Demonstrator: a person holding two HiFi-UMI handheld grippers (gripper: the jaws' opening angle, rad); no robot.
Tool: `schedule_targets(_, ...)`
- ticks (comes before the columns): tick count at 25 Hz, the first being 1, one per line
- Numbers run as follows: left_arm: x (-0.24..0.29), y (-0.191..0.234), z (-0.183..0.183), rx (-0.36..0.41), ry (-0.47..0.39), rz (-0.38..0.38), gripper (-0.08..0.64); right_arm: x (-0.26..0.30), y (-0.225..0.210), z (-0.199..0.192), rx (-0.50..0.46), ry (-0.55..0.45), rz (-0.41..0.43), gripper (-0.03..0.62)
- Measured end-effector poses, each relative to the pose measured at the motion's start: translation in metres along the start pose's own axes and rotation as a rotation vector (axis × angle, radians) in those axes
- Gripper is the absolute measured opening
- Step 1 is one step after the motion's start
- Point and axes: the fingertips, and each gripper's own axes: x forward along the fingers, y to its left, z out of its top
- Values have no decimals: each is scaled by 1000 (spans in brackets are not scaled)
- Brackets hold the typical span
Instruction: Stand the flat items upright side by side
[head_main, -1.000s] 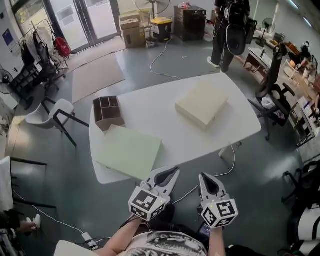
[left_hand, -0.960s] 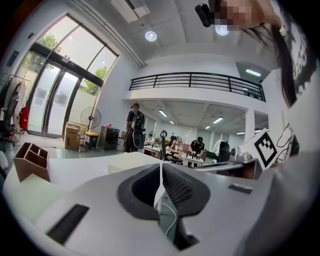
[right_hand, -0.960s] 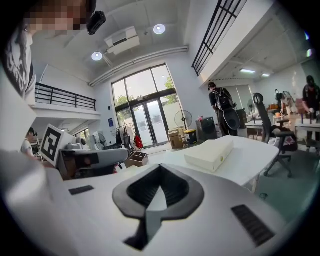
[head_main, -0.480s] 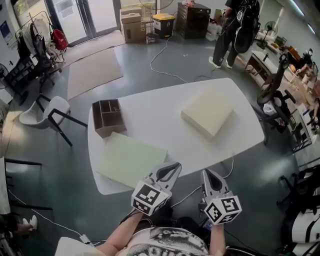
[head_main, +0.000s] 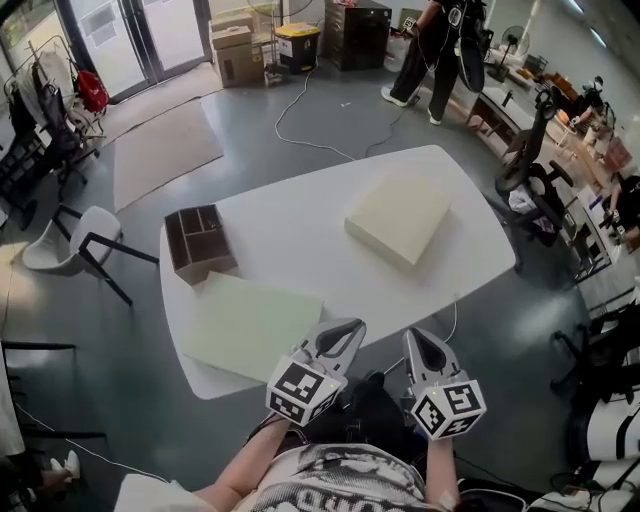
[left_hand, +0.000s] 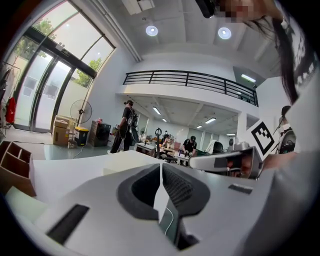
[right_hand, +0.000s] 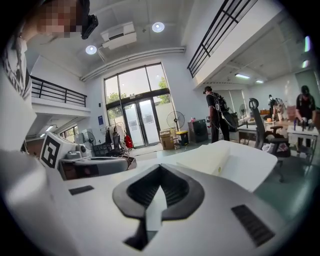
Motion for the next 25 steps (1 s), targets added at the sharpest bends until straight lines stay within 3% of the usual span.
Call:
schedule_targets(6, -2, 15, 6, -1, -15, 39, 21, 26, -2, 6, -9, 9, 41, -2)
schedule_targets(13, 12, 47, 11, -14, -23, 138, 21, 70, -17, 11, -13, 38, 120, -2)
schedule_targets(25, 109, 98, 16, -58, 14, 355, 23, 159, -127, 29, 16, 134, 264, -2)
